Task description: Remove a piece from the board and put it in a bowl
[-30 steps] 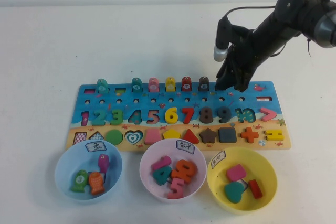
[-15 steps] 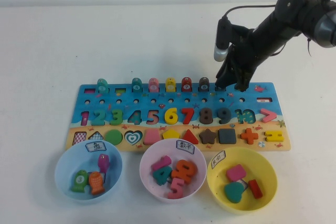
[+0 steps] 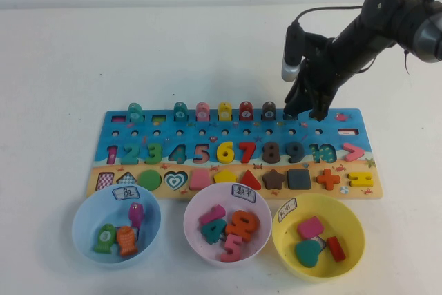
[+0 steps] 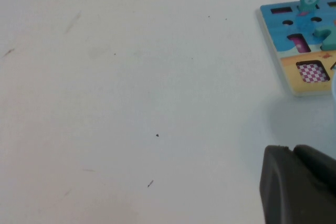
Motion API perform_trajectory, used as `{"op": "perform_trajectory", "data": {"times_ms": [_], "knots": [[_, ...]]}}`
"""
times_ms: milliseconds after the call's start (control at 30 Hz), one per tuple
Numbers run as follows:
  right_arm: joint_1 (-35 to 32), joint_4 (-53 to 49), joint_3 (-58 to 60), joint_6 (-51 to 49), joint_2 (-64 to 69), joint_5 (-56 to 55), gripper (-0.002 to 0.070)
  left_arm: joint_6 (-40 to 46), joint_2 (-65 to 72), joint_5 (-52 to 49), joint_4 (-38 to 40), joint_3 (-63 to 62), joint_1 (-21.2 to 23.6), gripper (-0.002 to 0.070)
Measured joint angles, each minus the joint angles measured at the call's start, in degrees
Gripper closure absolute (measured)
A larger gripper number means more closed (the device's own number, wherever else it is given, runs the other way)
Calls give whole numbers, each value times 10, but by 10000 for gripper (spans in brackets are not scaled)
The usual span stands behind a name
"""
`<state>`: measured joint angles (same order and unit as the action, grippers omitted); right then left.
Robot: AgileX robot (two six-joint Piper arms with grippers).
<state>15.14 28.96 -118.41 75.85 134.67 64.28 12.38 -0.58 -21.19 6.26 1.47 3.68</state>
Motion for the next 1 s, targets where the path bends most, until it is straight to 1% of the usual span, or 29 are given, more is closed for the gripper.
{"op": "perform_trajectory", "data": {"times_ms": [533,1000], "knots": [[0,-2,-1,8,0,0,577,0,0,0,0,0,0,680],[0,-6,-1,40,0,19,581,0,0,0,0,0,0,680]]}}
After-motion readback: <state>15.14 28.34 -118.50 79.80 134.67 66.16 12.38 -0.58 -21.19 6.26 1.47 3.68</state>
